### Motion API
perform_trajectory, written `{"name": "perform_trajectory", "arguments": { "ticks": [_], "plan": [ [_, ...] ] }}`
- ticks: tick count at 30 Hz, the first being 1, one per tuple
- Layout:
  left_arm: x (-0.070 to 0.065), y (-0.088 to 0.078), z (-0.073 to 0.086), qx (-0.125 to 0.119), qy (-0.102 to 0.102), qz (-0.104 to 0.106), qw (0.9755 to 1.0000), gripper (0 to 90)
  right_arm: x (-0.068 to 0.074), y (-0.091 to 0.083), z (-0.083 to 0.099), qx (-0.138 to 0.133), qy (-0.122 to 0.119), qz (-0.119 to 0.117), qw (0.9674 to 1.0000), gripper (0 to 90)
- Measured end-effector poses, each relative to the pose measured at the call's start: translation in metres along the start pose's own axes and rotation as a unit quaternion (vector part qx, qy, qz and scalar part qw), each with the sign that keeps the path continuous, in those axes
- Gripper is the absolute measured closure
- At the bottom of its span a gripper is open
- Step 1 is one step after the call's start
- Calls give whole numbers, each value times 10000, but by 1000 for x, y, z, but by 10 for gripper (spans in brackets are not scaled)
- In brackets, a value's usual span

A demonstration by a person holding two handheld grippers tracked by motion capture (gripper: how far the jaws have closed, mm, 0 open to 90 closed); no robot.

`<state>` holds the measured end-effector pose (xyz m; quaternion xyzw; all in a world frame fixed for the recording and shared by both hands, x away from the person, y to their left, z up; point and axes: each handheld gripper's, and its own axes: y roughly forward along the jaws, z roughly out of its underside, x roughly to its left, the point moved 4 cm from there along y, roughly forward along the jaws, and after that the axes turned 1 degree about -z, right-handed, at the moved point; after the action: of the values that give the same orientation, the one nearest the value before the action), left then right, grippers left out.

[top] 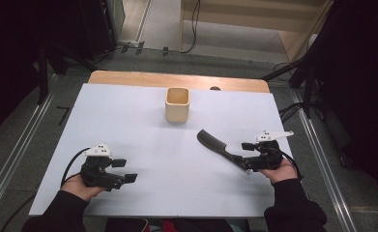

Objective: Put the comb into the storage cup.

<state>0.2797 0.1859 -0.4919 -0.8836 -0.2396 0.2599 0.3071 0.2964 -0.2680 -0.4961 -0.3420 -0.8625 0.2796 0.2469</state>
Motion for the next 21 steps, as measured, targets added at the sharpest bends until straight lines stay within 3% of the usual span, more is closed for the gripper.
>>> {"name": "perform_trajectory", "arguments": {
  "ticks": [8,15,21],
  "plan": [
    [0,0,0,14,7,0,10000,219,-9,-3,2,-29,111,63,9999,258],
    [0,0,-1,-17,3,-11,10000,219,-9,0,3,48,72,6,10000,256],
    [1,1,-3,-51,0,30,10000,219,-11,2,5,-15,191,-21,9998,249]
  ]
}}
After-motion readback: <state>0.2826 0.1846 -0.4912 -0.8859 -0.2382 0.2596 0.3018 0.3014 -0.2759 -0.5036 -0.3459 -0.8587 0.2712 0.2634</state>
